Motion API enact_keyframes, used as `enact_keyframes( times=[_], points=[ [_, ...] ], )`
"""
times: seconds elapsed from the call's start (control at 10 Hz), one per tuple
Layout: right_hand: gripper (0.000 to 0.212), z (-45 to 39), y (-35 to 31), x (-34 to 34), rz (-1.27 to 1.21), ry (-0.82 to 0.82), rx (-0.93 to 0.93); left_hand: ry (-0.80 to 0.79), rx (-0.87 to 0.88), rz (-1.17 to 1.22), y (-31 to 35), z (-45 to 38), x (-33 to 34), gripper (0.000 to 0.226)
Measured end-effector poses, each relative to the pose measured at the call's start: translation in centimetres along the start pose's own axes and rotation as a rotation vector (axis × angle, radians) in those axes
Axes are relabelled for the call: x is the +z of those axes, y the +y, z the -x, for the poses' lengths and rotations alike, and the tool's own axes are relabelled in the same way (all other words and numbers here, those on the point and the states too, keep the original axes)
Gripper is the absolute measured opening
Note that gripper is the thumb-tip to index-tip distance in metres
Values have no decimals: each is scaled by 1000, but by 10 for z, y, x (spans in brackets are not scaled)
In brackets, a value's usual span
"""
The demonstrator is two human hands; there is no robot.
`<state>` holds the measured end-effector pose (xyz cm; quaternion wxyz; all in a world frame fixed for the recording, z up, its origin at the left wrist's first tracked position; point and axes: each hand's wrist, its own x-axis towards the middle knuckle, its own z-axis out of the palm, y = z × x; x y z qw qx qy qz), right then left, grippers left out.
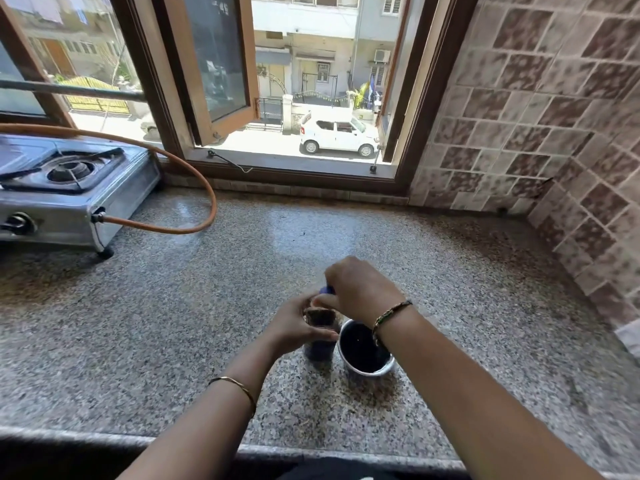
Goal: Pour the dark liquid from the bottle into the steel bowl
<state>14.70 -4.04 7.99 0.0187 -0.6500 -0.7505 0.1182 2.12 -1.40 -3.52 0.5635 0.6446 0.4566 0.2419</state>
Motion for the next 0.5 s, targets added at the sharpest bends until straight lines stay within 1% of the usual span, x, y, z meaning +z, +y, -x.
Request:
enact_keyframes(
  times=[0.1, 0.2, 0.3, 0.4, 0.5],
  points=[
    [43, 0, -14, 9, 226, 22, 51, 8, -18, 1, 0, 0, 1, 48],
    [46, -1, -21, 19, 326, 35, 152, 7, 9, -55, -3, 0, 2, 50],
    [33, -6, -25, 21, 391, -40, 249, 60, 25, -109, -3, -2, 3, 45],
    [29, -12, -32, 25, 433, -85, 290, 58, 20, -156, -2, 1, 4, 42],
    [41, -11, -28, 13, 356, -147, 317, -85, -23, -143, 5, 4, -3, 51]
  ],
)
